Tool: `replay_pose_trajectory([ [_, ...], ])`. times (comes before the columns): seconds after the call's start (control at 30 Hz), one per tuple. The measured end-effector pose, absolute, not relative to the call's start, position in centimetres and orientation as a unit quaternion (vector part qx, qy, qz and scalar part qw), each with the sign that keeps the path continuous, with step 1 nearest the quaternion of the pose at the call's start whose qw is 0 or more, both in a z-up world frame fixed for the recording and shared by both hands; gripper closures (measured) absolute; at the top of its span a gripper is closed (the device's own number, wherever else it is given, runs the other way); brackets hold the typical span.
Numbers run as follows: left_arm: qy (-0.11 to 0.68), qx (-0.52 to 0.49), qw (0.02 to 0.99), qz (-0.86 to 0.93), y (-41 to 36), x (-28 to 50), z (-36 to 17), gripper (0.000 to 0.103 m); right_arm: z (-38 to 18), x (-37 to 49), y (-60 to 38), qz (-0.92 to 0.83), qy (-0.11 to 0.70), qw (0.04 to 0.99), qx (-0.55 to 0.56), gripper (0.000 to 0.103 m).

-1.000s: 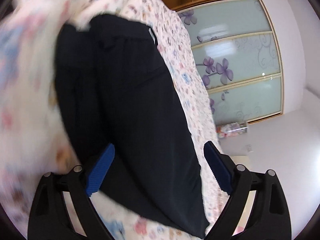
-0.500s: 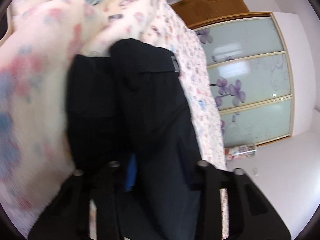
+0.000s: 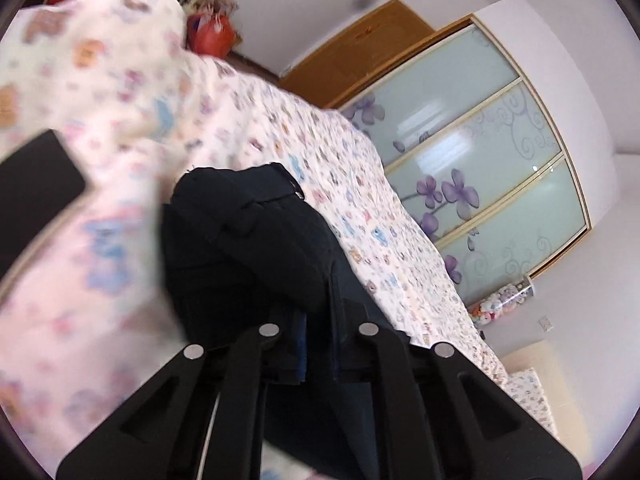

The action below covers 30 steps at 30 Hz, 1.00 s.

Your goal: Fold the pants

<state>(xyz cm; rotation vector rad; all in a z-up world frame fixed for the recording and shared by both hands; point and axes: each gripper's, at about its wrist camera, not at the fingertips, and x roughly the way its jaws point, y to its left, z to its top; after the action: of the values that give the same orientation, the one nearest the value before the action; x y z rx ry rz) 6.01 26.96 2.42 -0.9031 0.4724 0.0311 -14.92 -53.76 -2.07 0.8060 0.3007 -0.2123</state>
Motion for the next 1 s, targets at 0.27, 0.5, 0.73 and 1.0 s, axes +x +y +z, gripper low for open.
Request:
replay_pose_trajectory([
  [0.27,0.280,-0.412,0.864,0.073,27.1,7.9,-2.0,0.080,-2.0,-15.3,-53.7,-0.097,0.140,0.905,0.391,0.025],
  [0.5,0.224,-0.394,0.884,0.115,28.3,2.8,1.6,0.036,1.3,-13.0,-49.6,0.015,0.144,0.920,0.365,0.024],
  [0.73,0.196,-0.367,0.908,0.054,20.0,1.8,5.1,0.003,4.6,2.1,-37.3,0.210,0.279,0.864,0.362,0.019],
  [1.0,0.260,-0.309,0.913,0.054,13.5,5.8,-0.1,0.002,1.0,14.8,-26.9,0.157,0.453,0.838,0.259,0.019],
])
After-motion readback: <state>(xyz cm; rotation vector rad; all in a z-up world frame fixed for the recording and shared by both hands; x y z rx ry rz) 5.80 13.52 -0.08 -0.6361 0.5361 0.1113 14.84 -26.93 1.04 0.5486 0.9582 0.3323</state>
